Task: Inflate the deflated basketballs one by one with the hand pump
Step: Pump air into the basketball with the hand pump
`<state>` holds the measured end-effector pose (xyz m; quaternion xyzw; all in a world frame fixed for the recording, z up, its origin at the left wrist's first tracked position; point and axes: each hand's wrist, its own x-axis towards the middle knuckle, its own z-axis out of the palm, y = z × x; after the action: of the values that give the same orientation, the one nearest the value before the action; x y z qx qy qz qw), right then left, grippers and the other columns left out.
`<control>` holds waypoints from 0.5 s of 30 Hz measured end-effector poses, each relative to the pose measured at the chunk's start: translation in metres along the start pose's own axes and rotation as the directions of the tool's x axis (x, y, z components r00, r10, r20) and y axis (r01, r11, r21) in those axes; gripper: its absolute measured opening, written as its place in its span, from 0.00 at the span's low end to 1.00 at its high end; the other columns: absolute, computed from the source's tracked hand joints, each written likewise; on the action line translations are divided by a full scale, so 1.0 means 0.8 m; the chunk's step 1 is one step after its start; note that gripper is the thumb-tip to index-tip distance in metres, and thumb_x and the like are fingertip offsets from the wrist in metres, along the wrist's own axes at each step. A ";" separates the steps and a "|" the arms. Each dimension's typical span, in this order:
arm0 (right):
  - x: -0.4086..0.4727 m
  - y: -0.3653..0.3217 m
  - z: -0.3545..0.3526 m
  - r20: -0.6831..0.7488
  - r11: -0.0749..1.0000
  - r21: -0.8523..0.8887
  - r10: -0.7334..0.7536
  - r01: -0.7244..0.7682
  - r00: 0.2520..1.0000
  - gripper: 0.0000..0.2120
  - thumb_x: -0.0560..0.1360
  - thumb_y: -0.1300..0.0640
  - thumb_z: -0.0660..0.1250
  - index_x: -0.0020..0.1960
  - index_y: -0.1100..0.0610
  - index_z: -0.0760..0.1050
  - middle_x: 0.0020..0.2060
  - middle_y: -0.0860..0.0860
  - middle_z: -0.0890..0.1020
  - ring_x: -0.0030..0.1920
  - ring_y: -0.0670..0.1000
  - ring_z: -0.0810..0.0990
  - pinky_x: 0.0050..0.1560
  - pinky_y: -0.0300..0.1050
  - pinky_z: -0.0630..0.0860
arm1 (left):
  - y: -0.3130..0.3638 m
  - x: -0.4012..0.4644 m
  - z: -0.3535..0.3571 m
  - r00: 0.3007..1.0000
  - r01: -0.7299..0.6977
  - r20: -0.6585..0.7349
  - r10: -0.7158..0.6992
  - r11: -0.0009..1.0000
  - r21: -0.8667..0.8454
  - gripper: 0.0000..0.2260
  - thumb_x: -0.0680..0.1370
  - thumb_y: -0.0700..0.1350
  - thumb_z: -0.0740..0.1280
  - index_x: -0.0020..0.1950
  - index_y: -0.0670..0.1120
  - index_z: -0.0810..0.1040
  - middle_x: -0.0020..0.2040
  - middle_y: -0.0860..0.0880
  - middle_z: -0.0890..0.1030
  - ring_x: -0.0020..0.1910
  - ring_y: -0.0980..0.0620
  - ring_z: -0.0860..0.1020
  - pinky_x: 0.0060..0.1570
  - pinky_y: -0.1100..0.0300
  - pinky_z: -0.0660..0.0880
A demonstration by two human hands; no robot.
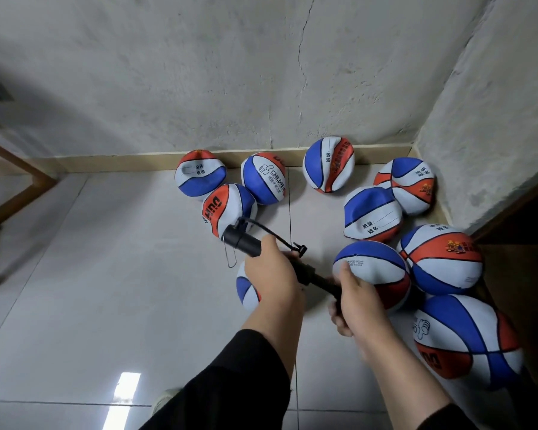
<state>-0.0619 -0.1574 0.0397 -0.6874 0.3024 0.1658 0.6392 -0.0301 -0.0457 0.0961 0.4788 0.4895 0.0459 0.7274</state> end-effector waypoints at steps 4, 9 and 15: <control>0.005 0.012 -0.035 -0.033 0.999 0.018 0.035 -0.034 0.999 0.26 0.86 0.41 0.52 0.56 0.57 0.82 0.25 0.54 0.71 0.21 0.50 0.63 0.20 0.33 0.57 | 0.017 0.019 -0.003 0.999 -0.039 -0.030 0.036 0.996 -0.081 0.08 0.81 0.45 0.62 0.44 0.43 0.73 0.25 0.48 0.78 0.20 0.52 0.74 0.20 0.64 0.70; 0.008 0.012 -0.025 -0.059 0.999 0.020 0.044 -0.043 0.997 0.25 0.86 0.42 0.51 0.54 0.58 0.80 0.25 0.54 0.70 0.20 0.50 0.64 0.21 0.34 0.58 | 0.015 0.018 0.002 0.998 -0.036 -0.061 0.032 0.998 -0.053 0.08 0.80 0.45 0.61 0.45 0.41 0.73 0.27 0.45 0.77 0.18 0.53 0.72 0.17 0.65 0.68; 0.006 0.003 0.025 -0.021 0.998 0.005 -0.057 0.057 0.998 0.25 0.85 0.40 0.52 0.52 0.56 0.80 0.29 0.52 0.74 0.29 0.53 0.71 0.30 0.40 0.65 | 0.005 0.000 0.009 0.998 -0.057 -0.018 0.056 0.998 -0.029 0.18 0.76 0.47 0.62 0.52 0.32 0.78 0.31 0.42 0.79 0.28 0.44 0.75 0.26 0.56 0.76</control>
<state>-0.0567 -0.1386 0.0321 -0.6955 0.2900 0.1394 0.6424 -0.0231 -0.0479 0.0995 0.4811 0.4813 0.0778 0.7286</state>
